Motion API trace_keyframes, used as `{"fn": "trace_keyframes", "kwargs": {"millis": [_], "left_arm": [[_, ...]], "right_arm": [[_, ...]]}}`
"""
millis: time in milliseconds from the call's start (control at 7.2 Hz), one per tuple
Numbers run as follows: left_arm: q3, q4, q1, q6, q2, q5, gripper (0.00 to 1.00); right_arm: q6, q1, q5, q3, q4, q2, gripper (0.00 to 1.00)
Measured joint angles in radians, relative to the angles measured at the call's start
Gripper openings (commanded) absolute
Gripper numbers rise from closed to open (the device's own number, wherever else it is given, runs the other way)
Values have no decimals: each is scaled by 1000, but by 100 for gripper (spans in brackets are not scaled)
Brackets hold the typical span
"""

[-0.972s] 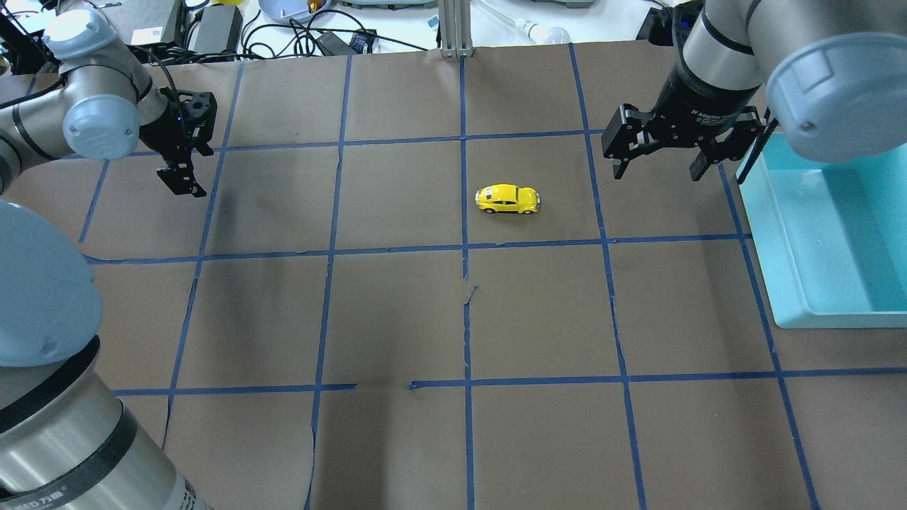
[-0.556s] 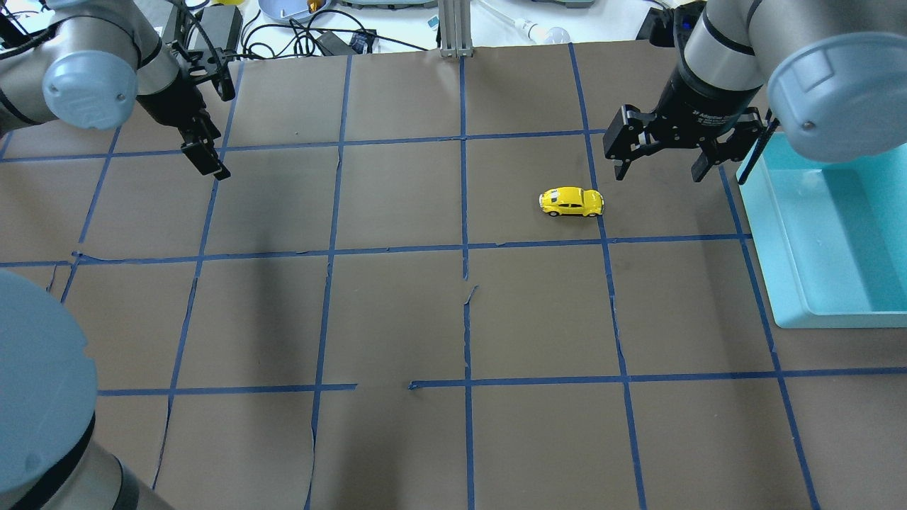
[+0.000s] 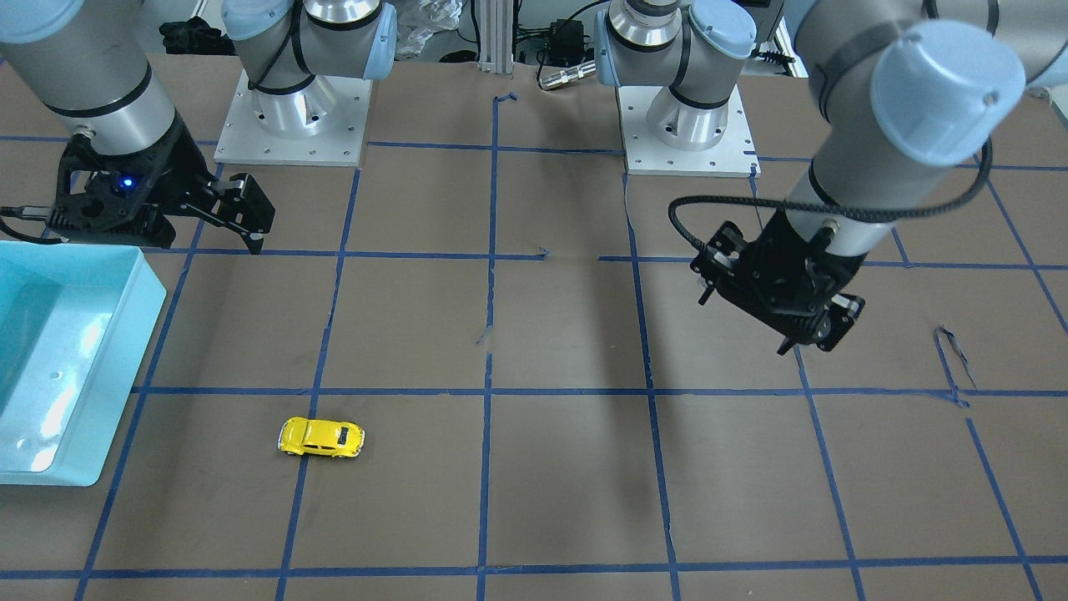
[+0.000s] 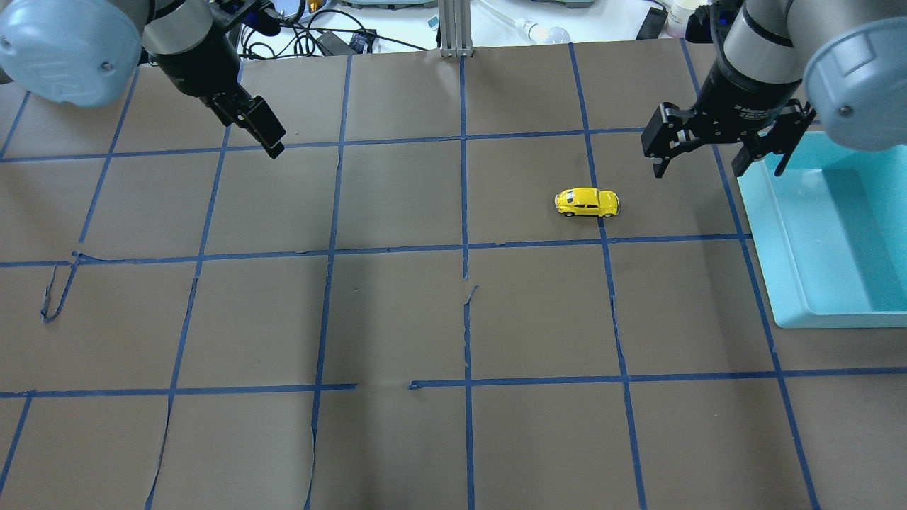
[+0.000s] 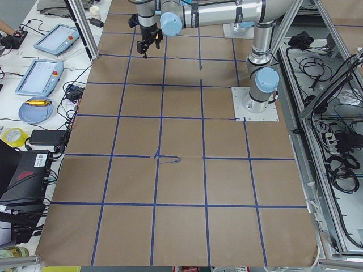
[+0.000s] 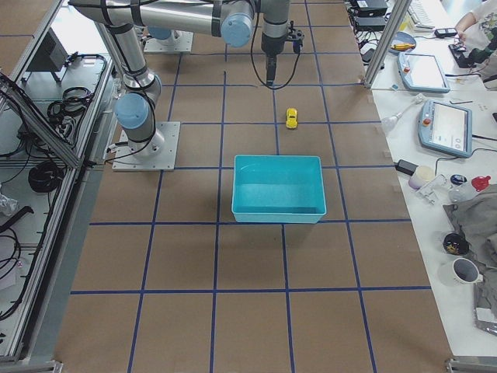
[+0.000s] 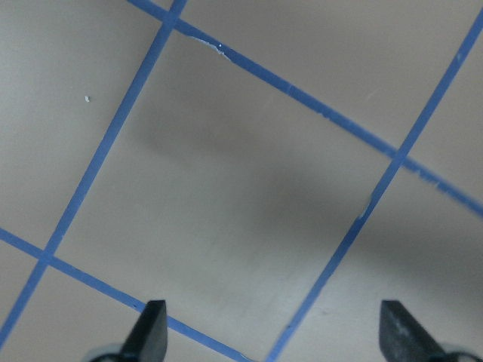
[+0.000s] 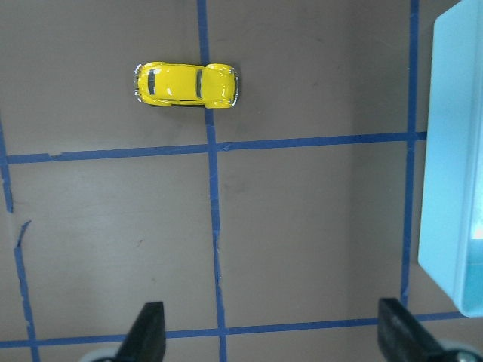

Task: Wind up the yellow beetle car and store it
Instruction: 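Lower the right gripper over the yellow car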

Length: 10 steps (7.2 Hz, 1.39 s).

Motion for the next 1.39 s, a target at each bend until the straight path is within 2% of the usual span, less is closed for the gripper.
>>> {"fn": "trace_keyframes", "kwargs": {"millis": [278, 556, 972, 1250, 1389], "left_arm": [[-5, -93, -32, -192, 98, -6, 100], [-36, -129, -45, -282, 165, -1, 100], [-61, -117, -40, -352, 192, -5, 100], [-62, -111, -38, -376, 194, -2, 100], [-62, -108, -37, -391, 195, -1, 100]], "right_arm": [[-173, 2, -37, -5, -26, 19, 100], [-438, 23, -2, -7, -161, 111, 100], [-865, 64, 62, -3, -348, 262, 100], [-1115, 75, 72, 2, -410, 335, 100], [-1181, 76, 76, 6, -440, 369, 100]]}}
